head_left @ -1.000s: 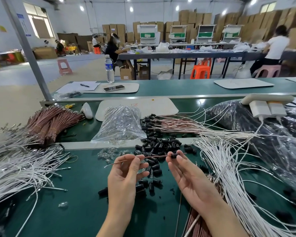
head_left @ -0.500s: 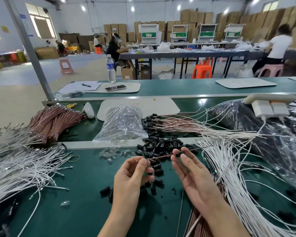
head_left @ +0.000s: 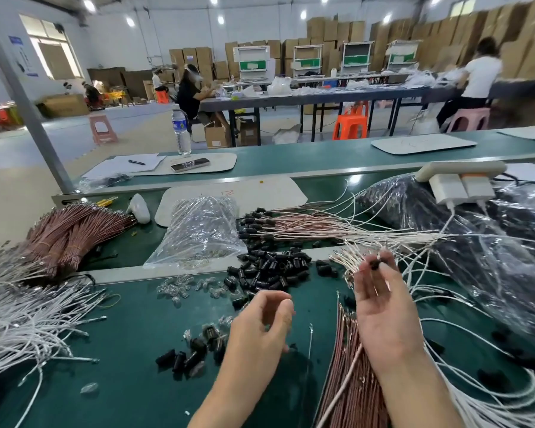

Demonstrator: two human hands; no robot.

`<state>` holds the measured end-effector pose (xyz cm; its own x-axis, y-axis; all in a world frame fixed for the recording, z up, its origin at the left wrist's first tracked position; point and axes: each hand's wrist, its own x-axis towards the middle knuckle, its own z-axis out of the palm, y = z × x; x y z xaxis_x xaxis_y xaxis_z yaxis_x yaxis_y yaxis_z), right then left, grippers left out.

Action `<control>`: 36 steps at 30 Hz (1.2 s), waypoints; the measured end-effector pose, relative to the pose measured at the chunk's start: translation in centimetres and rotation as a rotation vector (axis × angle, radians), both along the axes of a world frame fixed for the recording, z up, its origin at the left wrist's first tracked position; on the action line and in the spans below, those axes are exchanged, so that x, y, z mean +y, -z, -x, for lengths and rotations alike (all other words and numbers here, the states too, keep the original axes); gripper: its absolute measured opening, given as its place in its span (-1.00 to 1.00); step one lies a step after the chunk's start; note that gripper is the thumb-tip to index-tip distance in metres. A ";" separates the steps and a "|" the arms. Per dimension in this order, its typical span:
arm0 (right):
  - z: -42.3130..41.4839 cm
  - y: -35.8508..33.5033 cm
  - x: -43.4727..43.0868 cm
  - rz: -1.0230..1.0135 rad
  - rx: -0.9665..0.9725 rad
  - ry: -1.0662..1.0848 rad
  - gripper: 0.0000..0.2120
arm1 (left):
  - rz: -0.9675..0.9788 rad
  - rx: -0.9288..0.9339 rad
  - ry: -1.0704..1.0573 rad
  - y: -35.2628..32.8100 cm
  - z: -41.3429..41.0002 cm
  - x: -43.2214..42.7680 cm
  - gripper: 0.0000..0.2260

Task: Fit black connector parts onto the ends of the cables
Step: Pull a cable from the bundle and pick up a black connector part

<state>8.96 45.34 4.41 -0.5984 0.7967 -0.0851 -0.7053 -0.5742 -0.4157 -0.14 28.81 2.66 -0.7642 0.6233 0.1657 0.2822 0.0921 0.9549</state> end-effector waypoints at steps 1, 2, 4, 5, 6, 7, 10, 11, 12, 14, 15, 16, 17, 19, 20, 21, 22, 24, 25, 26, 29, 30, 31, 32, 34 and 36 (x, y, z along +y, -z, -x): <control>0.0 0.1 0.3 0.039 0.006 0.037 -0.81 | 0.094 0.074 0.035 -0.2 -0.1 1.3 -0.89; 0.0 0.3 0.6 0.067 0.008 0.068 -0.81 | 0.162 0.142 0.061 -0.4 -0.1 2.7 -0.88; 0.1 0.6 0.8 0.079 -0.001 0.099 -0.81 | 0.262 0.227 0.096 -1.0 -0.1 6.0 -0.87; 0.1 0.7 0.9 0.067 -0.013 0.104 -0.81 | 0.326 0.265 0.120 -1.4 0.0 7.6 -0.84; 0.2 0.7 1.0 0.049 -0.026 0.104 -0.81 | 0.402 0.296 0.150 -1.7 0.1 9.1 -0.80; 0.1 0.8 1.0 0.032 -0.034 0.101 -0.81 | 0.483 0.307 0.185 -2.1 0.2 10.5 -0.74; -0.5 0.9 1.3 -0.011 -0.020 0.076 -0.76 | 0.646 0.291 0.231 -2.9 0.4 13.5 -0.57; -0.7 1.0 1.4 -0.025 -0.014 0.068 -0.72 | 0.667 0.287 0.229 -3.1 0.3 14.2 -0.57; -0.8 0.9 1.5 -0.027 -0.010 0.065 -0.69 | 0.684 0.290 0.231 -3.2 0.2 14.8 -0.59; -0.8 0.8 1.7 -0.017 -0.016 0.072 -0.69 | 0.743 0.303 0.236 -3.5 -0.2 15.8 -0.65; -0.8 0.6 1.7 -0.008 -0.018 0.080 -0.72 | 0.770 0.302 0.232 -3.6 -0.4 16.1 -0.69; -0.8 0.5 1.8 0.004 -0.008 0.084 -0.75 | 0.783 0.291 0.225 -3.6 -0.6 16.3 -0.72; -0.9 0.5 1.8 0.020 0.015 0.085 -0.77 | 0.789 0.273 0.221 -3.7 -0.7 16.5 -0.76; -1.0 0.4 1.8 0.047 0.059 0.081 -0.78 | 0.803 0.239 0.222 -3.8 -0.7 16.7 -0.82; -1.1 0.4 1.8 0.054 0.069 0.079 -0.79 | 0.805 0.226 0.230 -3.7 -0.6 16.9 -0.82; -1.1 0.4 1.8 0.060 0.077 0.077 -0.78 | 0.799 0.208 0.242 -3.5 -0.4 16.9 -0.81; -1.1 0.4 1.9 0.069 0.090 0.076 -0.77 | 0.779 0.178 0.253 -3.4 -0.4 16.9 -0.79; -1.2 0.4 2.0 0.103 0.141 0.072 -0.70 | 0.710 0.076 0.267 -3.1 -0.3 16.7 -0.78; -1.2 0.4 2.1 0.127 0.173 0.065 -0.65 | 0.671 0.016 0.272 -3.1 -0.3 16.5 -0.78; -1.3 0.4 2.1 0.147 0.201 0.055 -0.62 | 0.631 -0.042 0.276 -3.2 -0.4 16.3 -0.78; -1.4 0.3 2.0 0.160 0.249 0.012 -0.67 | 0.542 -0.153 0.268 -3.4 -0.3 15.8 -0.79; -1.5 0.2 2.0 0.157 0.258 0.000 -0.70 | 0.522 -0.168 0.262 -3.5 -0.3 15.7 -0.78; -1.5 0.1 1.9 0.152 0.270 -0.012 -0.72 | 0.505 -0.173 0.252 -3.7 -0.2 15.5 -0.78; -1.5 0.0 1.9 0.145 0.285 -0.023 -0.73 | 0.485 -0.169 0.241 -3.9 -0.1 15.3 -0.79; -1.6 0.0 1.8 0.124 0.303 -0.042 -0.71 | 0.431 -0.129 0.210 -4.6 0.1 14.8 -0.81; -1.7 0.0 1.8 0.099 0.303 -0.064 -0.71 | 0.366 -0.082 0.178 -5.7 0.5 14.1 -0.79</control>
